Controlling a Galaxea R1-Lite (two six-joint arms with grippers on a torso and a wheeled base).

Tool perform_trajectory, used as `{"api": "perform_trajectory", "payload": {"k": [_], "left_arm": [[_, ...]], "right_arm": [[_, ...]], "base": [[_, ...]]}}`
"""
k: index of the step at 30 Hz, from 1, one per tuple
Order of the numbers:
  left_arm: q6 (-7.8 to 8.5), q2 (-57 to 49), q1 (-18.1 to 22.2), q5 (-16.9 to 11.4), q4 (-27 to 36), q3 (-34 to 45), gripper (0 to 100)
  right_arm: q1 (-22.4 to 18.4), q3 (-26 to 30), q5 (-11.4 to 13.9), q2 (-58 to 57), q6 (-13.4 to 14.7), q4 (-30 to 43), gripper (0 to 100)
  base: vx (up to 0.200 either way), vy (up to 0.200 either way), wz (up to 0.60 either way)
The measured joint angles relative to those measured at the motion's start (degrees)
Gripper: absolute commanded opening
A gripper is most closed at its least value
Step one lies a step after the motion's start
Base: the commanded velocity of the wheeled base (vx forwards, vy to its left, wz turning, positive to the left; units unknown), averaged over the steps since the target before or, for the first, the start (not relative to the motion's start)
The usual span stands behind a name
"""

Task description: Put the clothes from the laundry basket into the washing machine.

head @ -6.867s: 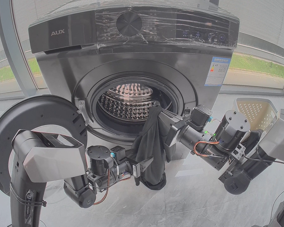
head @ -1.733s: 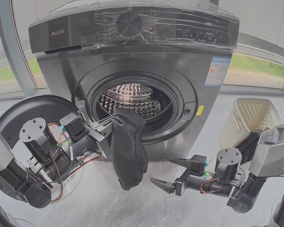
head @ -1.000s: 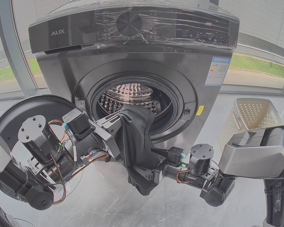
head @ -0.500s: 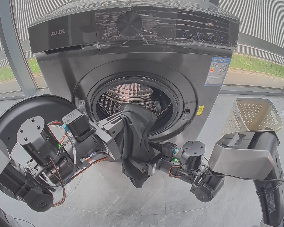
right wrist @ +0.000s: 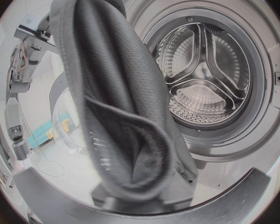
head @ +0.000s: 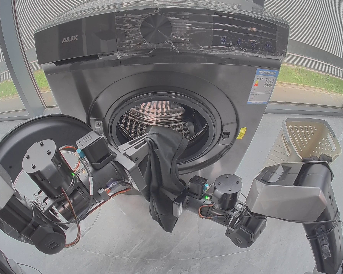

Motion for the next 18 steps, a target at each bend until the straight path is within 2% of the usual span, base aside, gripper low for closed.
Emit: {"api": "perform_trajectory", "payload": {"k": [12, 18], "left_arm": [[-0.33, 6.4, 6.1, 2.7, 0.0, -1.9, 0], [0.09, 11.1, 7.1, 3.8, 0.0, -2.0, 0]], "right_arm": [[2.9, 11.1, -0.9, -6.6, 0.2, 0.0, 0], [3.7, 13.1, -1.1, -9.9, 0.2, 0.0, 0]], "base": [[0.000, 0.000, 0.00], [0.000, 0.000, 0.00]]}}
